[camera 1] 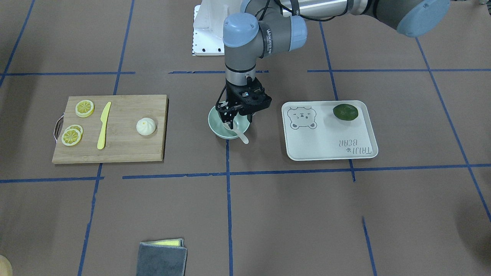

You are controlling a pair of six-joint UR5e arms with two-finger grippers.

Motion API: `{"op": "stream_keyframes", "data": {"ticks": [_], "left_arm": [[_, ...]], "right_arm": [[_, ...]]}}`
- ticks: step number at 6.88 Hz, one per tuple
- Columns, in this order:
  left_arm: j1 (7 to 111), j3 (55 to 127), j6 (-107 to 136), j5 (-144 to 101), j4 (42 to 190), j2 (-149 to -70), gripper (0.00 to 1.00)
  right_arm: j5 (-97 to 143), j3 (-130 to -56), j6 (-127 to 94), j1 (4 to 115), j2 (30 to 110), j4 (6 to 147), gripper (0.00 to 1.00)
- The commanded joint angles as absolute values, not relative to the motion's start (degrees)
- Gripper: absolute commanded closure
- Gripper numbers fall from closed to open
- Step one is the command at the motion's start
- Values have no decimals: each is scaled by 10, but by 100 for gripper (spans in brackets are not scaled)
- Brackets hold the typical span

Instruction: Put spoon and bun in bowl

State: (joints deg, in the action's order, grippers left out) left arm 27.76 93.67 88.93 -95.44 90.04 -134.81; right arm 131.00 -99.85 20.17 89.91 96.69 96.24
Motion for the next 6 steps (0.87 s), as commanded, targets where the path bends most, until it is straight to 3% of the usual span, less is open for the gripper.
{"op": "stream_keyframes", "data": {"ticks": [1, 2, 3, 5, 6], "left_arm": [[330, 1053, 653, -968, 854, -1286, 0], [381, 1078, 535, -1017, 822, -1271, 0], [449, 1129, 390, -1052, 818, -1202, 0], [637, 1112, 43, -1202, 818, -1106, 0], [716, 1073, 12, -1256, 819, -1070, 0]], "right_arm": [[1332, -1017, 200, 897, 957, 961, 0], [1346, -1048, 199, 897, 957, 961, 0], [1360, -1082, 199, 896, 957, 962, 0], [1373, -1120, 188, 874, 948, 962, 0], [1388, -1135, 145, 861, 937, 962, 0]]}}
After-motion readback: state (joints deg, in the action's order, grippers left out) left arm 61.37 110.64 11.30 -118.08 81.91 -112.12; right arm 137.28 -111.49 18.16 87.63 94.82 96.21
